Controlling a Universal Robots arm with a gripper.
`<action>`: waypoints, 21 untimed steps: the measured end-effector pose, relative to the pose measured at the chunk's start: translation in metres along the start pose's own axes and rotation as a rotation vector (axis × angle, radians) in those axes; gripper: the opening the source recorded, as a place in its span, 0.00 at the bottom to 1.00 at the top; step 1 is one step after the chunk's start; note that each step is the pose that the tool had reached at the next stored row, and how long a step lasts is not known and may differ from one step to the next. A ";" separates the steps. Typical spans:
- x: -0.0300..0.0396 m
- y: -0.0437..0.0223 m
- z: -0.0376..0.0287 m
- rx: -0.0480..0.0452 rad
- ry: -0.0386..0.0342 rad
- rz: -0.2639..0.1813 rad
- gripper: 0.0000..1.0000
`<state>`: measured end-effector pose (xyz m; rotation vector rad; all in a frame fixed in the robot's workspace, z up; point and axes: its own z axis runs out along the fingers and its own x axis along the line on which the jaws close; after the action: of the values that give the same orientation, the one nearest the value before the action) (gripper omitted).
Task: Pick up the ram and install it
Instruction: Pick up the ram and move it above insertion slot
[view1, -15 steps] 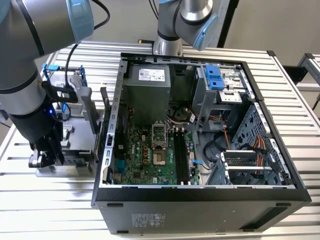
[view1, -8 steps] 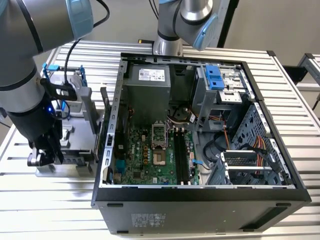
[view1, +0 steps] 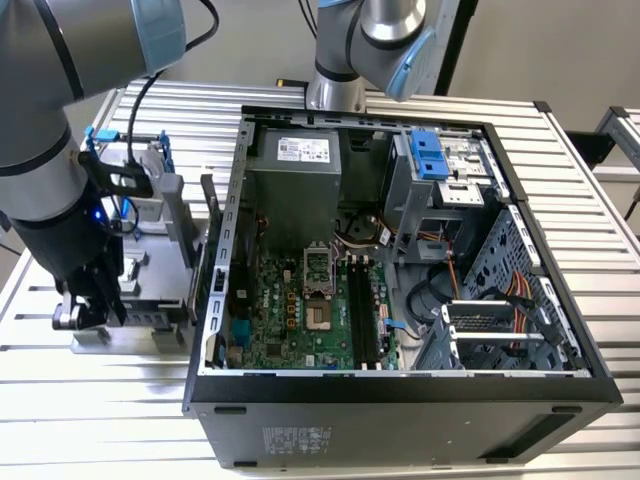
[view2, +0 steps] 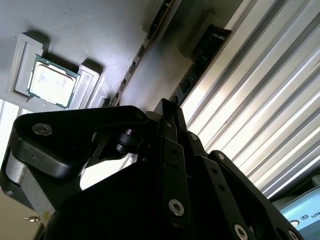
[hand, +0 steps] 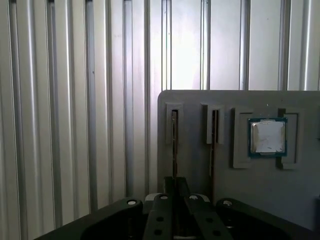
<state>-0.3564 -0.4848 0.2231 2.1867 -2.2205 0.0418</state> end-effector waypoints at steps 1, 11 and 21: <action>0.0000 0.0000 -0.0006 0.0000 0.0000 0.000 0.00; 0.0002 0.0000 -0.0040 0.0001 0.0000 0.002 0.00; 0.0002 0.0001 -0.0076 -0.0005 -0.0020 0.017 0.00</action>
<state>-0.3565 -0.4847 0.2306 2.1688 -2.2399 0.0394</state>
